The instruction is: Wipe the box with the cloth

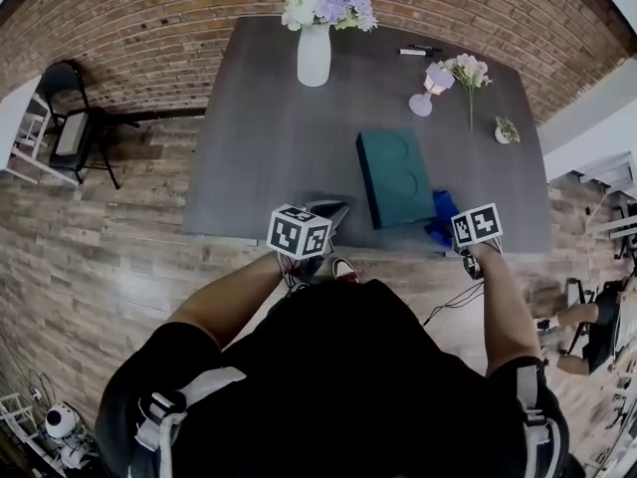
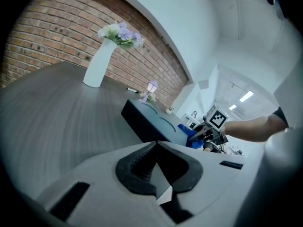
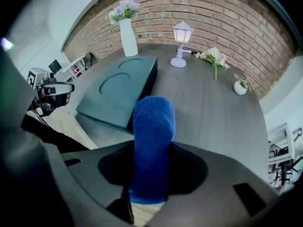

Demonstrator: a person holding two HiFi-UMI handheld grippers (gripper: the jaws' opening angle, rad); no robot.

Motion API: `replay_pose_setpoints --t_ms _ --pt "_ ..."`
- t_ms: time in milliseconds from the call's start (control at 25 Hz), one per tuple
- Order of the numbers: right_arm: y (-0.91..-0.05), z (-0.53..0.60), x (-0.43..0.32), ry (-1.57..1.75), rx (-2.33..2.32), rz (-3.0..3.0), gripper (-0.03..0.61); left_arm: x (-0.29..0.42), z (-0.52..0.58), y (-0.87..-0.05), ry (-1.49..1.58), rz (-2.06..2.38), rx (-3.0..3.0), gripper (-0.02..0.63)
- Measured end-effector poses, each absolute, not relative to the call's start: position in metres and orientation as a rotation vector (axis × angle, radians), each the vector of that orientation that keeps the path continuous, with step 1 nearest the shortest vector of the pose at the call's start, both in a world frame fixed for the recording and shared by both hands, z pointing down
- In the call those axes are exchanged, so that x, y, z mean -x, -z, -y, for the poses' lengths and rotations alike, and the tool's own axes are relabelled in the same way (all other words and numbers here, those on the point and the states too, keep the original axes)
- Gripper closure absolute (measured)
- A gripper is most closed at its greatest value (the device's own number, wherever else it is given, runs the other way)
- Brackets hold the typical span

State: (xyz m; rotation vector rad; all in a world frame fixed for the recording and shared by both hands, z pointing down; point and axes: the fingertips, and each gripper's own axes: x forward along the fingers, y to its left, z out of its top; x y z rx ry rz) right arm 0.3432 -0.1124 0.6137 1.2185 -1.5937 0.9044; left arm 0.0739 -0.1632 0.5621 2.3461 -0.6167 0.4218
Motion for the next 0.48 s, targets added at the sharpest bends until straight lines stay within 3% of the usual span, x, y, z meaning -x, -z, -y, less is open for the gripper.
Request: replay_pose_setpoints --t_ms 240,480 --pt "-0.583 0.170 -0.360 -0.754 -1.232 1.598 0.414 -0.044 0.176 -0.558 -0.329 0.756 -2.293 0.604" --pt "-0.549 0.274 -0.315 -0.511 -1.138 1.733 0.413 -0.004 0.192 -0.551 -0.228 0.987 -2.213 0.604"
